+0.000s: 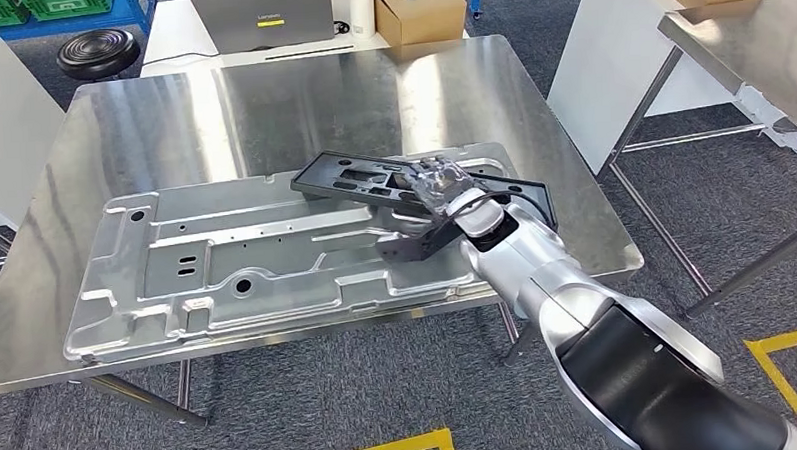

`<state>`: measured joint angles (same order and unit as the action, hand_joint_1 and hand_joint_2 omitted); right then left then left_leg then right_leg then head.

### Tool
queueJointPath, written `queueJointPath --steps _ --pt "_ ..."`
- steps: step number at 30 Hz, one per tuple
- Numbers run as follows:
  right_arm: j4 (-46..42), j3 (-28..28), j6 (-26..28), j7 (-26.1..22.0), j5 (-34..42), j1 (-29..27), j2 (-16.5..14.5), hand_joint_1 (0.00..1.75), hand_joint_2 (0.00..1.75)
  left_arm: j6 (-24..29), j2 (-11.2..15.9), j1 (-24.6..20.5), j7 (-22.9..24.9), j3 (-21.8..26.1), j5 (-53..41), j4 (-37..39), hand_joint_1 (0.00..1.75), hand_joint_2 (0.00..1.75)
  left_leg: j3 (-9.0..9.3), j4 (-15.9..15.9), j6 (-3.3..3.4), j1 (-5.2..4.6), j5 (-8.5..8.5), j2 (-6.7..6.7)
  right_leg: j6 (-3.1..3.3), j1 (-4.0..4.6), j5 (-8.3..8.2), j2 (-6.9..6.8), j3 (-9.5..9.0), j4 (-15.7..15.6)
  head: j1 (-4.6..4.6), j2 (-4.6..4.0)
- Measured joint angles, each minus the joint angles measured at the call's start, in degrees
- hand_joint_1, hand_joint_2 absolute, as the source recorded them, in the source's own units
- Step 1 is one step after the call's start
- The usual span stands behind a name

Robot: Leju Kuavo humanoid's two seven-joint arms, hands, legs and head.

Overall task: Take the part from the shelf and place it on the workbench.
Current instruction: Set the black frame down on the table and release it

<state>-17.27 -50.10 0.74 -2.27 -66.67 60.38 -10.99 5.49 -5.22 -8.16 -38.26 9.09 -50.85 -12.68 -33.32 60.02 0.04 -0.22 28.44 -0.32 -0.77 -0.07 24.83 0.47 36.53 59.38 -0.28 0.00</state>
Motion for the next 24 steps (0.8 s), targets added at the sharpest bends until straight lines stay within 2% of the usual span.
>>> queueJointPath --steps 16,19,24 --pt "-4.4 0.6 -1.3 -2.6 -1.3 6.5 -5.9 0.00 0.00 0.5 0.0 0.0 0.2 0.0 1.0 0.0 0.00 1.75 -0.07 0.0 -0.01 0.04 -0.01 0.00 0.01 0.01 0.00 0.00 0.08 0.0 -0.03 0.00" --pt "-5.9 0.4 -0.1 -3.4 -0.9 7.4 -6.8 0.00 0.00 0.6 0.0 0.0 0.3 0.0 1.1 0.0 0.00 1.75 -0.08 0.0 -0.02 0.05 -0.01 0.01 0.02 0.01 0.00 0.01 0.08 0.0 -0.02 0.00" --pt "-15.4 -0.3 2.7 -3.7 1.3 7.7 -8.0 0.00 0.00 1.0 -0.1 0.0 0.4 0.0 1.7 0.0 0.00 1.75 -0.10 0.0 -0.02 0.05 -0.01 0.12 0.04 0.00 0.02 0.11 0.15 0.0 -0.01 0.00"
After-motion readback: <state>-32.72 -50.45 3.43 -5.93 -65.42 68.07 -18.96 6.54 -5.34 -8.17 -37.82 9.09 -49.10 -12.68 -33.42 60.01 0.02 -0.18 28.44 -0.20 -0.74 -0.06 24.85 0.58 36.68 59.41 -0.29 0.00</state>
